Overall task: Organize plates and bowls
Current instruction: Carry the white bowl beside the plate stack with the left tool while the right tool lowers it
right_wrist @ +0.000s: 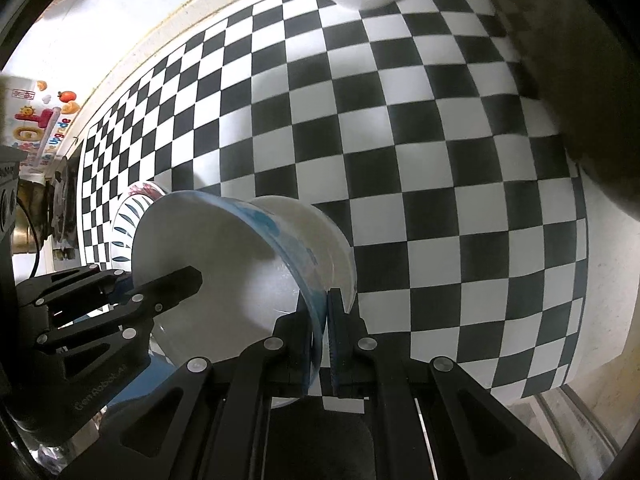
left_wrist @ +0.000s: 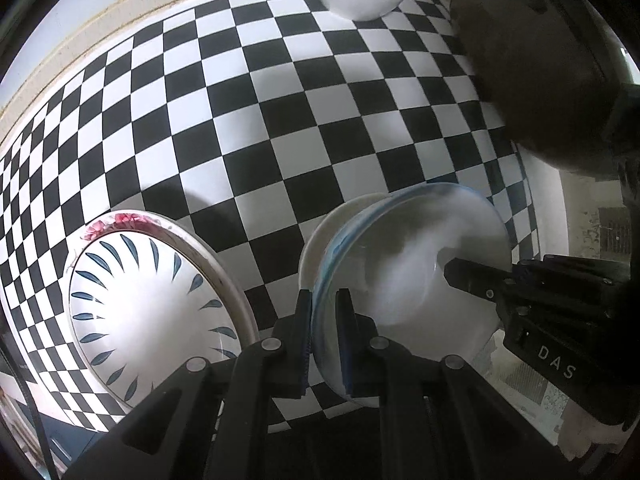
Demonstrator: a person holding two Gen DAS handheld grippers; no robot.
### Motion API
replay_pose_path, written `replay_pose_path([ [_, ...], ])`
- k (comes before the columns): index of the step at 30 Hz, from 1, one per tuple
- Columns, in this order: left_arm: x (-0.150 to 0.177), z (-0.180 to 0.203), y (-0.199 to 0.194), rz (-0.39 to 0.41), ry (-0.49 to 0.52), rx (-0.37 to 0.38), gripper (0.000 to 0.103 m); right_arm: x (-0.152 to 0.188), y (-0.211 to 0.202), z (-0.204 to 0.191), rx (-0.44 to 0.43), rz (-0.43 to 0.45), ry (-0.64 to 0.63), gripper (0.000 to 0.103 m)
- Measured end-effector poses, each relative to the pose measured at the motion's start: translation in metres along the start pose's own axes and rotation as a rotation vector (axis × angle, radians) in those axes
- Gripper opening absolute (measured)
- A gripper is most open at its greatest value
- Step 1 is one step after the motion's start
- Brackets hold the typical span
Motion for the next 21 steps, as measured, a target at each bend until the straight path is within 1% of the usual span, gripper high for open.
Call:
replay_pose_path([
  [11, 0.001, -0.002, 0.021, -0.038, 0.014, -0.033, 0.010, -0.003, 0.021, 0.001, 0.005, -0.040, -0.005, 0.008],
  [16, -0.004, -0.002, 0.026, -0.032, 0.024, -0.056, 0.010, -0.002, 0.030, 0.002, -0.002, -0.061, 0.000, 0.008],
  [21, -0.003, -0.006, 0.029, -0.041, 0.026, -0.072, 0.010, -0.007, 0.029, 0.003, -0.008, -0.052, 0.015, 0.013],
])
Point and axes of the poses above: each gripper's, at about its wrist camera, not at the fingertips, and y roughly the way its jaws point, z to its right, x to its underside, the point moved 9 cm from there along y, roughly the way its jaws point, and after that the axes turned 5 degrees about -y, right-handed, at the moved point
